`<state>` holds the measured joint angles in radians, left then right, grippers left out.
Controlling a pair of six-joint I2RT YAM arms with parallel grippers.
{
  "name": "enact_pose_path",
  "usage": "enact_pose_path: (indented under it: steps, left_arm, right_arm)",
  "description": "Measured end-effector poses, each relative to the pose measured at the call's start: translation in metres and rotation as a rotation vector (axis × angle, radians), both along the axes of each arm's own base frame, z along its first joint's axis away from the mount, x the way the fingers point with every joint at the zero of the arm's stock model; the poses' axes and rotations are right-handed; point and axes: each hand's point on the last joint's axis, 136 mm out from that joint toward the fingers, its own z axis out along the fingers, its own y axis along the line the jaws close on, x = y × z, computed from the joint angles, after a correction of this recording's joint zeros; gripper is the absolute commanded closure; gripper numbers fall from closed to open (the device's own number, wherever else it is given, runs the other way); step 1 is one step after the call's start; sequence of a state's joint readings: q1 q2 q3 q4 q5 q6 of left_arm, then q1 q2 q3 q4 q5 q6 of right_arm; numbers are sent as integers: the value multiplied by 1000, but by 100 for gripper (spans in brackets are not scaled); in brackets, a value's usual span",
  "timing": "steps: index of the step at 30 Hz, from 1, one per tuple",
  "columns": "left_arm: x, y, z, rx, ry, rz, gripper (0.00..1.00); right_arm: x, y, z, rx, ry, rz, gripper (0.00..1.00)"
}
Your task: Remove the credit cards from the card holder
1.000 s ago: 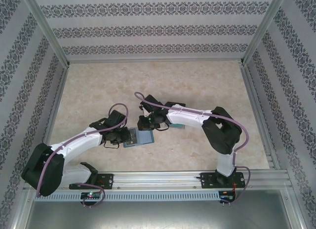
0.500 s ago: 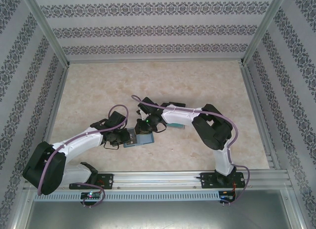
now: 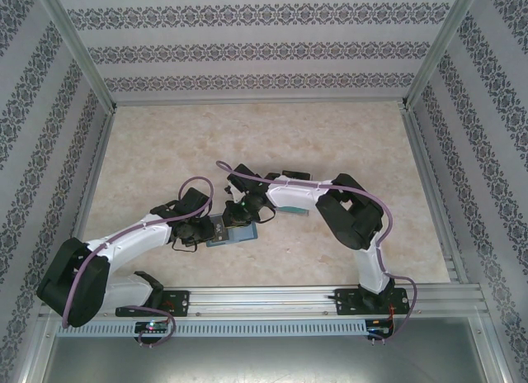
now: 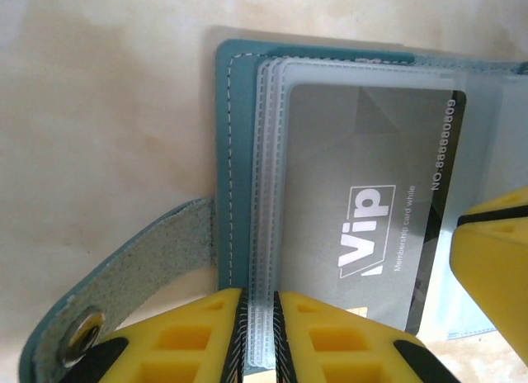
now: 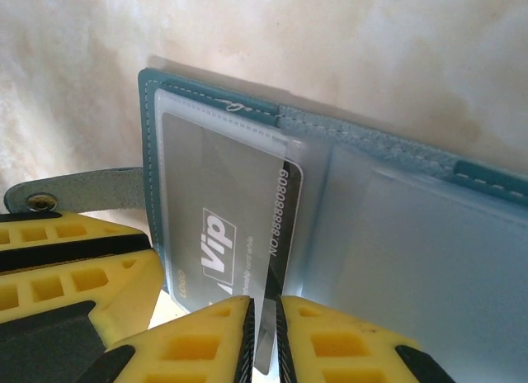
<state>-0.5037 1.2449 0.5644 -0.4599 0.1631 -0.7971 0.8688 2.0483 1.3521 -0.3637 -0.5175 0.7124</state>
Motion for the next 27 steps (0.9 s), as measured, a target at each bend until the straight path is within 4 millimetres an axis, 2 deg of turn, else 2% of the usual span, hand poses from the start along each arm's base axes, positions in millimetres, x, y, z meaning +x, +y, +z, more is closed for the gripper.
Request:
enact_pose_path:
  steps: [8, 19, 21, 24, 27]
  left_arm:
    - [-3, 2, -6, 10, 20, 1, 83]
    - [-4, 2, -7, 11, 26, 0, 84]
    - [-4, 2, -7, 9, 26, 1, 84]
    - [-4, 2, -8, 10, 28, 1, 85]
    - [-4, 2, -8, 10, 29, 1, 85]
  right_arm:
    - [-1, -1, -9, -16, 15, 0, 83]
    - [-2, 5, -8, 0, 36, 12, 83]
    - [-2, 5, -8, 0, 36, 13, 87]
    - [-2, 4, -9, -2, 36, 16, 100]
    - [-2, 4, -9, -3, 38, 12, 100]
